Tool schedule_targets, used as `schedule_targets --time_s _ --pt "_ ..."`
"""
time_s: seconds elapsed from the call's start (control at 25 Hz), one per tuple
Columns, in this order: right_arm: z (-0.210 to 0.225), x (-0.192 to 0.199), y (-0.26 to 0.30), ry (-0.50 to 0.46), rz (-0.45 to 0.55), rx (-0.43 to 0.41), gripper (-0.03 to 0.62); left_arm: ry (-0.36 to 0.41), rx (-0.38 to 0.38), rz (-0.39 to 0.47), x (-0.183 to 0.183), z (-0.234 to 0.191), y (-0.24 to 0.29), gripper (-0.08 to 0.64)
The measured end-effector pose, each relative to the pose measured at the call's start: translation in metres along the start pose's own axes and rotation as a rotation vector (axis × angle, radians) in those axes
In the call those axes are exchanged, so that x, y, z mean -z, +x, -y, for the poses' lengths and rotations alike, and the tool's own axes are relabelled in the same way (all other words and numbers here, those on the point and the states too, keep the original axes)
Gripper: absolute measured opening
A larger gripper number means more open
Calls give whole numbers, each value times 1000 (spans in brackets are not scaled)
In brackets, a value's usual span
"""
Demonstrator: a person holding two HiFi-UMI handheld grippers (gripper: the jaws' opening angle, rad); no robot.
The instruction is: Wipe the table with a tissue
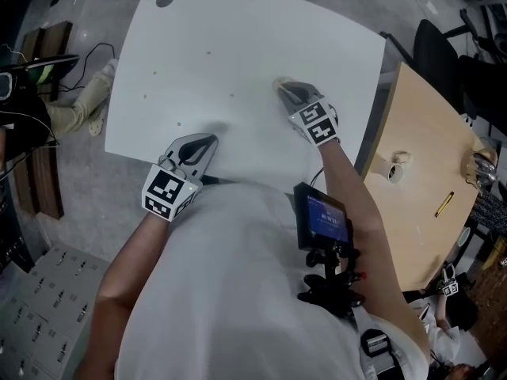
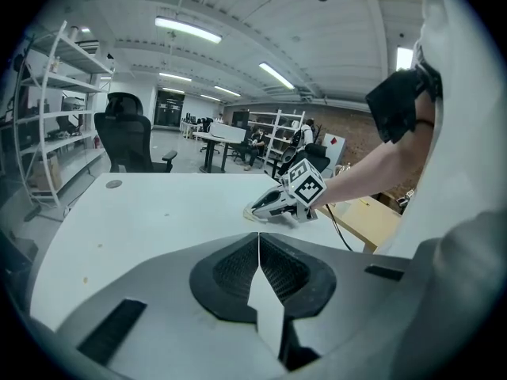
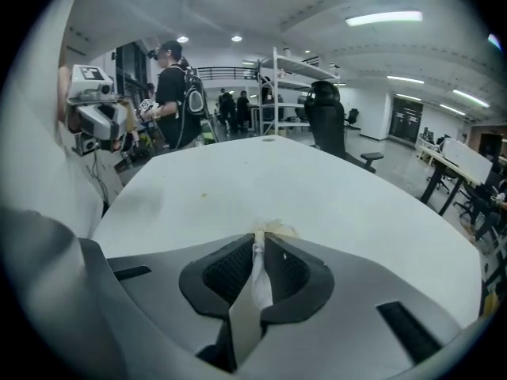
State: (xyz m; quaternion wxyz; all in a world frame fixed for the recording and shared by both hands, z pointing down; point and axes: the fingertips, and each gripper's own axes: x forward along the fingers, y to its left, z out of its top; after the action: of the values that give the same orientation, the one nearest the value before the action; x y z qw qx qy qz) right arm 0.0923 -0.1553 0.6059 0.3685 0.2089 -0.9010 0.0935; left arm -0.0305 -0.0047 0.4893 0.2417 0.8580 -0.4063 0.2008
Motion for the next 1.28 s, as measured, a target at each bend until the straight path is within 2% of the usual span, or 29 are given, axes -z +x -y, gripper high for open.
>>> schedule_targets --time_s 0.28,0.48,0.56,0.6,0.64,0.72,0.84,0.92,1.08,1.2,1.28 --pt "-67 6 -5 -49 -10 -149 48 23 18 2 -4 8 4 11" --pt "-125 23 -15 -113 -49 -311 47 35 23 -1 -5 13 7 11" --pt "-139 22 -22 -91 -34 -374 47 34 23 -3 -3 16 8 10" --pt "-138 18 -26 -59 -7 -377 47 31 21 -2 -3 18 9 11" --pt "-128 13 -29 -19 31 -347 46 27 18 -1 -2 21 9 11" --pt "-81 4 -30 72 94 -198 48 19 10 3 0 26 10 11" --pt "11 6 -24 188 78 70 48 2 -23 5 6 30 6 11" --pt "59 6 -20 227 59 186 48 -18 -51 8 11 32 2 11" --pt "110 4 -7 251 51 271 48 -54 -103 4 24 35 -8 11" --pt "108 1 -1 230 48 278 48 -84 -144 2 32 32 -19 11" --pt "93 -4 2 222 65 243 48 -99 -159 4 37 28 -24 11"
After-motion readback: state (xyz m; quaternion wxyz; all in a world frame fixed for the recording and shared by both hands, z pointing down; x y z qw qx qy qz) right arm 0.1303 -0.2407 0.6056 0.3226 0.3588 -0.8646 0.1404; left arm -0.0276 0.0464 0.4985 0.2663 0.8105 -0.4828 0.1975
